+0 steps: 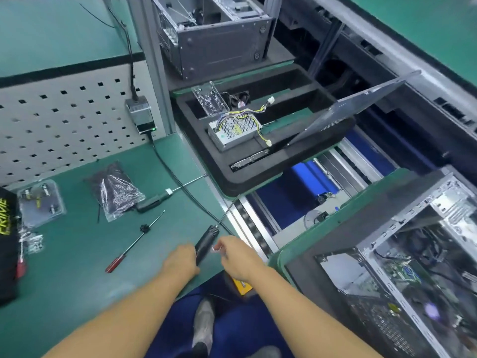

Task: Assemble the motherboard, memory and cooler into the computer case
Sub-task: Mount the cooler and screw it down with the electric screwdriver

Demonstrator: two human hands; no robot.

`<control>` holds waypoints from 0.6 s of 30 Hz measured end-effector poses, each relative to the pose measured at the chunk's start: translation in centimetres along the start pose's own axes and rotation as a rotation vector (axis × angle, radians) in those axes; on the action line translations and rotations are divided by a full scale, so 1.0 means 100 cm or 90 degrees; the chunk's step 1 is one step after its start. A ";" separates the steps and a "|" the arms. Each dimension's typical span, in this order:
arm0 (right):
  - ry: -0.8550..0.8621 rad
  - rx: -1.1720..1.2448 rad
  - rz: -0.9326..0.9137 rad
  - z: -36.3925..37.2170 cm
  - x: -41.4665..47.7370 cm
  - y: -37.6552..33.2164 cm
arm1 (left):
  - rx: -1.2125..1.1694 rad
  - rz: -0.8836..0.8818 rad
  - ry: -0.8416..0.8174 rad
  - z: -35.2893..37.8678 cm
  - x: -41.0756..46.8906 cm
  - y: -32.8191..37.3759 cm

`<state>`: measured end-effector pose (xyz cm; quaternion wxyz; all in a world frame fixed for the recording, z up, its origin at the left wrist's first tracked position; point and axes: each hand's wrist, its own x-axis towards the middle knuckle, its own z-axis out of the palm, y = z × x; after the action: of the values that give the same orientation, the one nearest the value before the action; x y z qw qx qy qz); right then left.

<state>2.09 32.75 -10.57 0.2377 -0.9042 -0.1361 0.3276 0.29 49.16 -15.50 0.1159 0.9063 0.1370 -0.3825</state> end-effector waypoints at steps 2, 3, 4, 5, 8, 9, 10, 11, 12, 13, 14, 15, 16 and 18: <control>-0.009 -0.042 -0.044 0.008 0.000 -0.001 | -0.013 0.008 0.007 0.003 0.003 -0.005; -0.012 -0.073 -0.072 0.012 0.000 -0.002 | -0.017 0.014 0.008 0.002 0.004 -0.007; -0.009 -0.109 -0.105 0.015 0.000 -0.004 | -0.015 0.023 0.007 -0.002 0.005 -0.009; 0.000 -0.149 -0.142 0.018 -0.001 -0.005 | -0.012 0.035 0.001 -0.007 0.005 -0.009; 0.041 -0.268 -0.235 0.023 0.000 -0.012 | -0.044 0.091 -0.040 -0.036 0.000 -0.007; 0.075 -0.282 -0.254 0.022 0.000 -0.015 | -0.055 0.111 -0.055 -0.049 -0.004 -0.003; 0.113 -0.277 -0.269 0.019 -0.001 -0.020 | -0.057 0.128 -0.065 -0.062 -0.010 -0.001; 0.149 -0.257 -0.279 0.015 -0.001 -0.025 | -0.050 0.146 -0.067 -0.076 -0.017 0.002; 0.178 -0.230 -0.283 0.010 -0.002 -0.030 | -0.039 0.164 -0.061 -0.090 -0.025 0.005; 0.206 -0.208 -0.288 0.003 -0.002 -0.036 | -0.027 0.183 -0.050 -0.104 -0.034 0.009; 0.237 -0.194 -0.286 -0.006 -0.003 -0.043 | -0.012 0.203 -0.035 -0.118 -0.044 0.012; 0.272 -0.178 -0.288 -0.015 -0.005 -0.050 | 0.004 0.220 -0.015 -0.131 -0.056 0.017; 0.306 -0.170 -0.288 -0.025 -0.008 -0.057 | 0.013 0.232 0.008 -0.144 -0.067 0.021; 0.390 -0.162 -0.298 -0.049 -0.019 -0.068 | 0.007 0.229 0.061 -0.172 -0.093 0.035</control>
<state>3.24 36.08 -2.79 0.2218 -0.9267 -0.3007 -0.0393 6.58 49.84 3.33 0.1707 0.9341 -0.0241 -0.3128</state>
